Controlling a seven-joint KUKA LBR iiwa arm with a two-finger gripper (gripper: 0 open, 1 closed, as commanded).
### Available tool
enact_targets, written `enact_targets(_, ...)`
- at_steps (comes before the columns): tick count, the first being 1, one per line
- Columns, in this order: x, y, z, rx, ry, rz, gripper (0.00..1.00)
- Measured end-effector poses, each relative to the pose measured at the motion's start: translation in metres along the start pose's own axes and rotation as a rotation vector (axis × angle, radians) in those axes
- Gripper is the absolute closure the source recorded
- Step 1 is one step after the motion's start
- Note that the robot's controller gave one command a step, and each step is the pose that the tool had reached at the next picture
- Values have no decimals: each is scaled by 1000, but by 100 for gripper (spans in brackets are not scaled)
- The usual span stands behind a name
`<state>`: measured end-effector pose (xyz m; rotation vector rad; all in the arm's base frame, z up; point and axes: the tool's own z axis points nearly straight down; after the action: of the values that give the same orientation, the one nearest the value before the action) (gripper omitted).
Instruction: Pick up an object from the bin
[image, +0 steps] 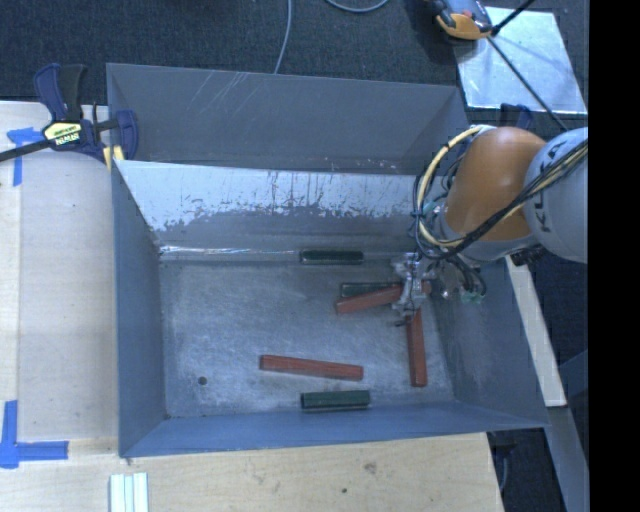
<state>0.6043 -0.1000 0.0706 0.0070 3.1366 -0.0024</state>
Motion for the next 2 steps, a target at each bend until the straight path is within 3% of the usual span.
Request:
enact_targets(1, 0, 0, 0, 0, 0, 0, 100)
enact_targets(2, 8, 12, -79, -2, 6, -83, 100)
